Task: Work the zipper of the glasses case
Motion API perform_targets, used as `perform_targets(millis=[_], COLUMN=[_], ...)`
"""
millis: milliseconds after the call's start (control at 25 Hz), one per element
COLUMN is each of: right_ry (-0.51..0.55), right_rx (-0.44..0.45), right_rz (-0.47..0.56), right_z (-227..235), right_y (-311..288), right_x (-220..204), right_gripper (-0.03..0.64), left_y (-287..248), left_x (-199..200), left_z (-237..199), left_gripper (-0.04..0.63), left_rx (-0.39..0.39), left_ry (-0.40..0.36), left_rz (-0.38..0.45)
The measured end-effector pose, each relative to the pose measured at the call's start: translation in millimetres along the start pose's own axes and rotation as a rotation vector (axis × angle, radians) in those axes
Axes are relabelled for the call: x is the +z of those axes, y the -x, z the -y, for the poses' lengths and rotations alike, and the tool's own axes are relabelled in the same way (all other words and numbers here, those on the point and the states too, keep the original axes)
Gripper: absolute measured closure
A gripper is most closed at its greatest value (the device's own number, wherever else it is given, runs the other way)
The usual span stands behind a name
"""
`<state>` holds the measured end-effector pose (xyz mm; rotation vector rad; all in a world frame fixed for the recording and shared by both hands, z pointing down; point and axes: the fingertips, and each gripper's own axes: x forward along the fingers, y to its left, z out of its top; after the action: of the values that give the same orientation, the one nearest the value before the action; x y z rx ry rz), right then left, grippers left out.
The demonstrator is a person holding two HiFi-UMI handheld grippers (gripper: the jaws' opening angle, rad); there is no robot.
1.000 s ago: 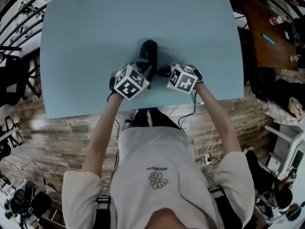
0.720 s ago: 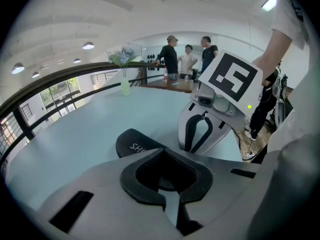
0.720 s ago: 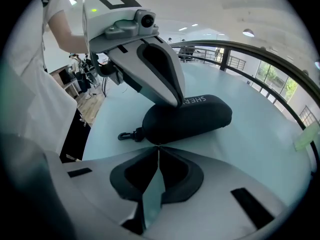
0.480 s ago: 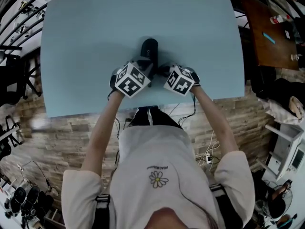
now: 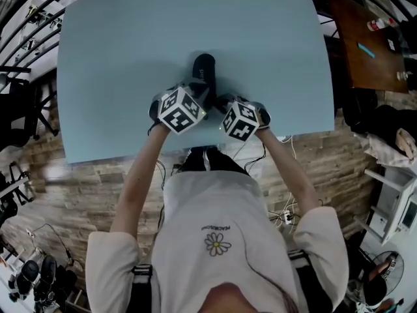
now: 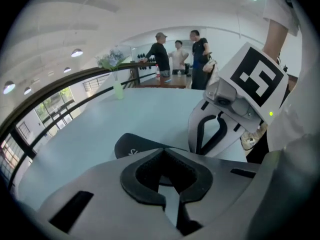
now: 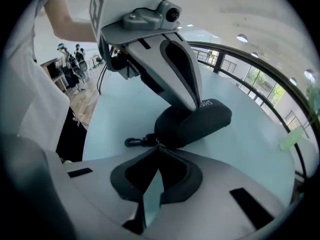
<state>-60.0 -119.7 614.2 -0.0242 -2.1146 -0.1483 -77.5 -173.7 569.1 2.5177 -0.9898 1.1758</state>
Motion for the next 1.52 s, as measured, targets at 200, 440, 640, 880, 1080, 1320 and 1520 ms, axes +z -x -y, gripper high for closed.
perform_targets(millis=[200,440,640,880,1080,1320,1520], right_ry=[0.041,0.011,0.019,-0.006,-0.001,0.016,-0.016], right_rx=[-0.205,-0.302,-0.307,-0.322,-0.324,-0.314,-0.304], right_rz=[-0.123,-0.2,-0.187,-0.182,-0.182,-0.182,-0.187], right_z=[41.1,69.1,65.7,76.9,83.4,86.5,85.1], right_y=[18.8,26.1,27.1,27.0,26.1,22.9,24.2], right_x=[-40.0,-71.3,-67.8,-80.5,-83.3,-76.9,-74.4], right_gripper=[0.609,0.608,0.609,0.609,0.609,0.609,0.609], left_y=[-0.7,-18.3,-44.3,-38.5,-32.5,-23.7,-24.2], left_x=[9.6,53.5,55.9,34.7,27.9,19.5,13.4], left_z=[-0.5,-25.2,-52.5,-26.7,-13.1,-8.7,1.1], left_gripper=[0.58,0.578,0.58,0.581,0.578,0.488,0.58], left_rx=[0.027,0.152,0.107,-0.18,-0.328,-0.424,-0.444], left_ry=[-0.111,-0.257,-0.366,-0.384,-0.409,-0.4,-0.413], left_rz=[-0.021,0.065,-0.089,-0.134,-0.107,-0.17,-0.26])
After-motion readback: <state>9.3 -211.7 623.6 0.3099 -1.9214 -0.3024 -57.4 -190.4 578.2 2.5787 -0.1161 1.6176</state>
